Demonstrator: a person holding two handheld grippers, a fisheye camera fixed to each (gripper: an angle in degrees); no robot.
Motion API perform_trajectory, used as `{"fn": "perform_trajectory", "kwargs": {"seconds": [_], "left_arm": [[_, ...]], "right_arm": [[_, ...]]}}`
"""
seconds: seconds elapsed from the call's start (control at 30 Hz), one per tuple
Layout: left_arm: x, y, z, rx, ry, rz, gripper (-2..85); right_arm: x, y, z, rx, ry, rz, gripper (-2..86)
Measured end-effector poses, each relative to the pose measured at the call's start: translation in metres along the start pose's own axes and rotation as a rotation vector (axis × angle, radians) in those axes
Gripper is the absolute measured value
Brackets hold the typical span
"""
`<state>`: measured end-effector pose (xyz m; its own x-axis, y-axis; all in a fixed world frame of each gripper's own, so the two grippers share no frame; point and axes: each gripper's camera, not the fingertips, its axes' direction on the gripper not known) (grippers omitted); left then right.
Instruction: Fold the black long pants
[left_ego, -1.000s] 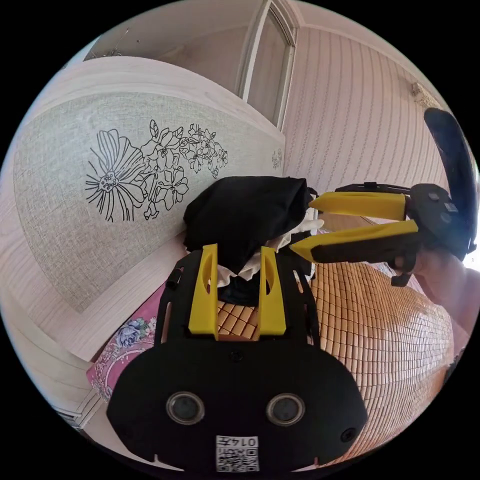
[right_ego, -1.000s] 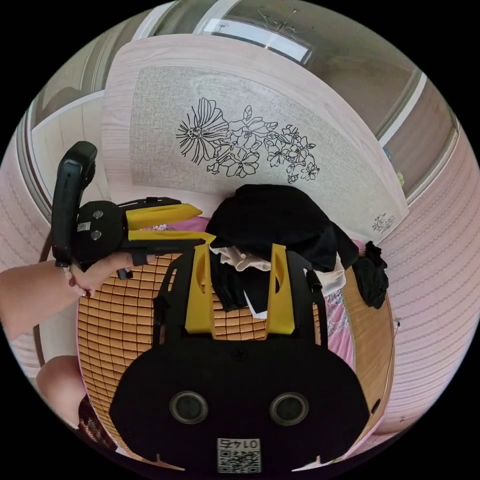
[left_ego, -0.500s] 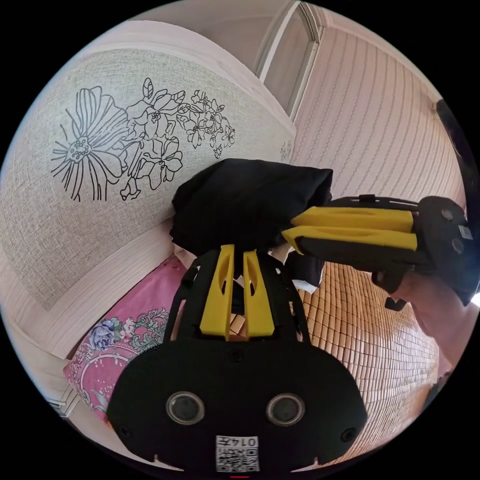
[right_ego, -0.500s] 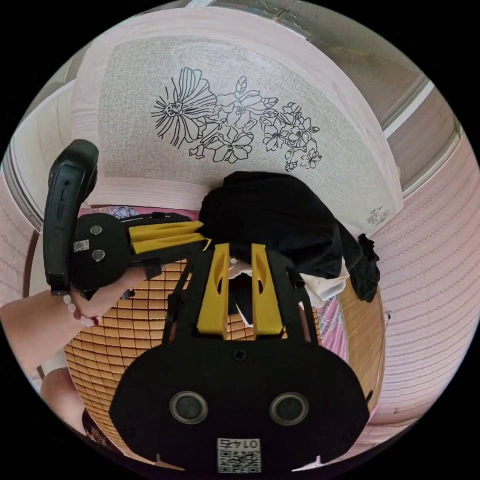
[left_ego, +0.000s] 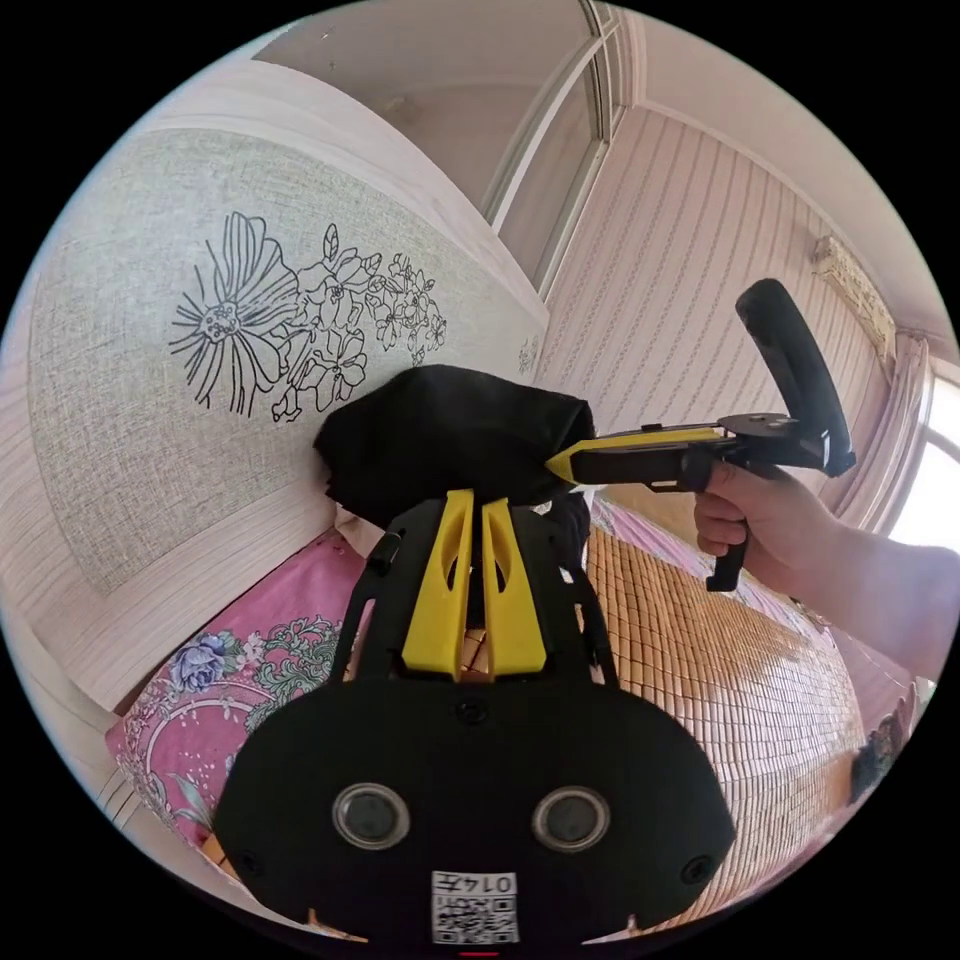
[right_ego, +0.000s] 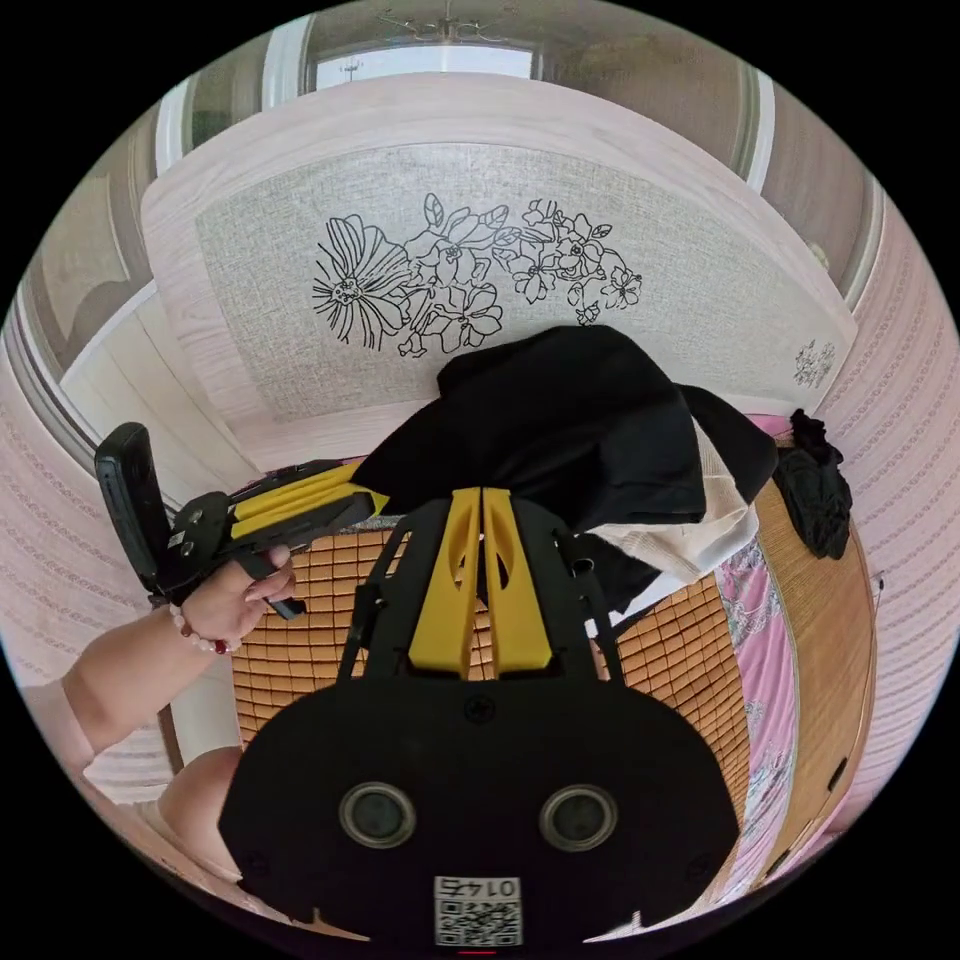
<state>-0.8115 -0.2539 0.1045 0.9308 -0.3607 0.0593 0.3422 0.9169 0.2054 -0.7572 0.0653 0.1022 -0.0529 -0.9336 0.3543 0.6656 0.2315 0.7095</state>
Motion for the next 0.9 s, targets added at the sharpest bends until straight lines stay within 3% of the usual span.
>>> {"fn": "perform_trajectory", "kwargs": {"seconds": [0.13,0.3,0.43,0.6,0.67,0.73,0.77,0.9], "left_arm": [[0.020,-0.027,-0.079,0.133,0.056,0.027,-1.0],[0.067,-0.080,-0.176,0.268,0.101,0.087,-1.0],[0.171,-0.105,-0.236,0.323,0.059,0.310,-1.0],[0.311,-0.075,-0.236,0.233,0.180,0.607,-0.9],[0.386,-0.036,-0.217,0.156,0.353,0.793,-0.9],[0.441,0.000,-0.197,0.048,0.582,0.851,-0.7],[0.479,0.032,-0.179,-0.032,0.712,0.870,-0.4],[0.575,0.158,-0.106,-0.289,0.862,0.808,3.1]], "right_arm": [[-0.016,0.013,-0.074,0.103,-0.058,-0.060,-0.8],[-0.029,0.044,-0.201,0.322,-0.283,-0.026,-0.8],[-0.025,0.092,-0.280,0.455,-0.424,0.064,-0.7],[0.010,0.253,-0.371,0.596,-0.384,0.312,-0.5],[0.020,0.330,-0.392,0.637,-0.391,0.431,-0.4],[0.022,0.411,-0.409,0.664,-0.360,0.546,-0.4],[0.019,0.466,-0.418,0.672,-0.318,0.635,-0.4],[0.011,0.652,-0.428,0.485,0.032,1.033,-0.2]]}}
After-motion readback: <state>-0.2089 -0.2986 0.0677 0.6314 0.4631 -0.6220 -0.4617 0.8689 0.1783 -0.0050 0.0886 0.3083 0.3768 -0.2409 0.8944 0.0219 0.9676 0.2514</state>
